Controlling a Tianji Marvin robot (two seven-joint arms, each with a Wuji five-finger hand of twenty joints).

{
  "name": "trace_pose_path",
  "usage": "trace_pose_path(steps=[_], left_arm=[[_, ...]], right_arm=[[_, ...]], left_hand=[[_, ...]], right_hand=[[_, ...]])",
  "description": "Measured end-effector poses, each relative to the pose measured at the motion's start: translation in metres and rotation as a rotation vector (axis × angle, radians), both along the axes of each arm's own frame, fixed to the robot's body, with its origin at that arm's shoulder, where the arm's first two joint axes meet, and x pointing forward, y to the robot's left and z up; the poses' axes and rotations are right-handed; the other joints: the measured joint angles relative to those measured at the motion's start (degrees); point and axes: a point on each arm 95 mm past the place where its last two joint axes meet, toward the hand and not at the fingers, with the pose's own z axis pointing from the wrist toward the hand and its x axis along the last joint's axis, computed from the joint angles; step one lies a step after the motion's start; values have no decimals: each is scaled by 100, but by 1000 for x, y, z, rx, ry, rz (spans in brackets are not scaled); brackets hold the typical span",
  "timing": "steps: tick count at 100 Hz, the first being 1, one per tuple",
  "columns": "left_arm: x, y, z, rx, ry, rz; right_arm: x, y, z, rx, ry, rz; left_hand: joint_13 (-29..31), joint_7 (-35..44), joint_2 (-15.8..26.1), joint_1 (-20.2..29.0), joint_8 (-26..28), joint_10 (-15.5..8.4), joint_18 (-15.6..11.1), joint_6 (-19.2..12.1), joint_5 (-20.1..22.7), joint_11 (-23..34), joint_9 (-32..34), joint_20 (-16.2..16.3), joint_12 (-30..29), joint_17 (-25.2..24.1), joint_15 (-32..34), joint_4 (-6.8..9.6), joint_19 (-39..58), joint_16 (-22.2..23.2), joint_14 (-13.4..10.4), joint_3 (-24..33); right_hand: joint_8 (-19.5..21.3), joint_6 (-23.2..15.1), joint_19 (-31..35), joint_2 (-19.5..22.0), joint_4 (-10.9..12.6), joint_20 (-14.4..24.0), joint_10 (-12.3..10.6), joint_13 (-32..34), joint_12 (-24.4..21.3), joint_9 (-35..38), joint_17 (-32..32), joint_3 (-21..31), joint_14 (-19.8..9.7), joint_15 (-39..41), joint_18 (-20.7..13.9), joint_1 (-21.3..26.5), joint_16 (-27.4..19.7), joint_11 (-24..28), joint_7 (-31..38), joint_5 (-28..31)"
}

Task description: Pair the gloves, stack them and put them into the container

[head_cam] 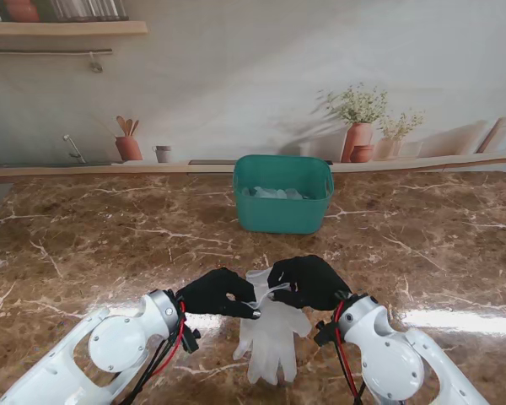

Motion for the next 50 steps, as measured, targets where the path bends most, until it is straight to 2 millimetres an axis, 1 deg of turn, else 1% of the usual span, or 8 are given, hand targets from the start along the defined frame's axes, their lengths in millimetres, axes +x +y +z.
trace_pose_path(steps=[17, 34, 44, 50], left_arm=[[25, -4, -18, 64, 5, 105], [41, -11, -24, 145, -38, 204], [47, -15, -26, 167, -34, 217], [49, -16, -26, 174, -33, 226]], right_arm=[[30, 1, -17, -39, 10, -66], [53, 3, -30, -62, 6, -118], [63, 5, -35, -74, 27, -133], [67, 7, -38, -74, 35, -139]], left_hand=[[-2, 0, 4, 22, 0, 5, 58, 0, -10, 8, -2, 0, 0, -16, 67, 0, 63, 26, 67, 2], [-8, 0, 6, 16, 39, 12, 81, 0, -10, 55, -4, 0, 0, -19, 155, 0, 122, 95, 78, 2], [-10, 0, 6, -1, 240, 52, 84, 0, -12, 168, -5, 0, 114, -19, 288, 0, 124, 161, 86, 202], [-29, 0, 6, -2, 363, 59, 84, 0, -12, 228, -5, 0, 186, -21, 333, 0, 124, 194, 87, 190]], right_hand=[[-59, 2, 1, 8, 0, 0, 0, -1, 0, 0, -7, -1, 0, 78, 0, 0, 58, 4, 3, 0], [-81, 2, 2, 57, 0, 0, 0, -2, 0, 0, -15, -28, 0, 83, 0, 0, 59, 5, 3, 0], [-146, 3, 2, 60, 0, 0, 0, -2, 0, 0, -53, -37, 0, 118, 0, 0, 59, 5, 3, 0], [-221, 5, 55, 69, 0, -2, 0, -2, 0, 0, -53, -85, 0, 130, 0, 16, 59, 5, 3, 0]])
